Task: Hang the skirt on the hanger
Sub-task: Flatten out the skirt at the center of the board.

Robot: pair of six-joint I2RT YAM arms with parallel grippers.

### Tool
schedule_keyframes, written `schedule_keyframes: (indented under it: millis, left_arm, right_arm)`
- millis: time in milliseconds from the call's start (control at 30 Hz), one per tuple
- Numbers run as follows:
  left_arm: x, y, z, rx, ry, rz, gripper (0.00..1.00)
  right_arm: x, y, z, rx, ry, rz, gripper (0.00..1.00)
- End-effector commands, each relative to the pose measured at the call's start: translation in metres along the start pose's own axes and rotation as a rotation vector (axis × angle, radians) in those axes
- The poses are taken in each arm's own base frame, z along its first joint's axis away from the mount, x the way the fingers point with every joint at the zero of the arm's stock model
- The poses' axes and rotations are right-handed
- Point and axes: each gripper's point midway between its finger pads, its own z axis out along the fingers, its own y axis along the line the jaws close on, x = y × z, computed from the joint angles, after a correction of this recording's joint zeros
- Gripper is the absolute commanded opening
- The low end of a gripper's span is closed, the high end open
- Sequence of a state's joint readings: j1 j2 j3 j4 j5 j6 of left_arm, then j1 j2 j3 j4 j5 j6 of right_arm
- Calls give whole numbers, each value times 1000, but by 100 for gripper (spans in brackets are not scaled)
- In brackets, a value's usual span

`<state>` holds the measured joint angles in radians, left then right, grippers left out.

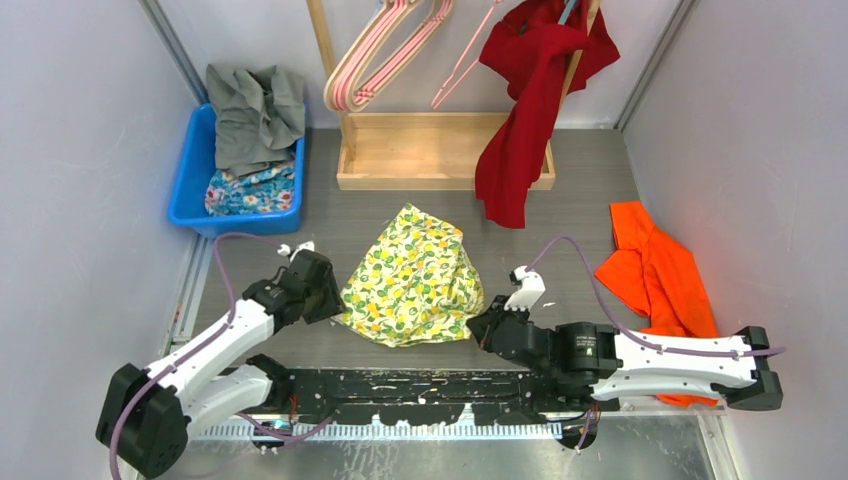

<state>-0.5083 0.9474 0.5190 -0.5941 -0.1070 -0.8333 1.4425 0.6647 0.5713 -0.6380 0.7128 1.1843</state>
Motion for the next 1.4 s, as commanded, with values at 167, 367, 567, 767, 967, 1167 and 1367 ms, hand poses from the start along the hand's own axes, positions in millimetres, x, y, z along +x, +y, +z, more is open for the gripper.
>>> schedule_keyframes:
  millis: [167,367,567,767,967,1167,1367]
  left_arm:
    - [-3,6,29,-80,9,-6,43]
    - [-4,9,29,-103,8,13,43]
    - [-11,6,22,-88,-13,26,43]
    - [-1,-8,37,-29,55,55,43]
    - [17,-4,54,-38,123,74,28]
    - [7,-18,37,27,95,89,0]
    - [-23,-54,-17,152,50,119,0]
  right_arm:
    - [-16,-12,-8,2,-60,56,1]
    - [-16,-17,-9,4,-66,60,1]
    - [-16,-17,-9,7,-68,53,1]
    - [-17,-19,-10,-1,-71,63,1]
    - [-19,-20,-12,-8,-75,70,1]
    - [-28,-14,-17,-22,-88,62,1]
    - [-57,-4,-34,-31,-143,34,1]
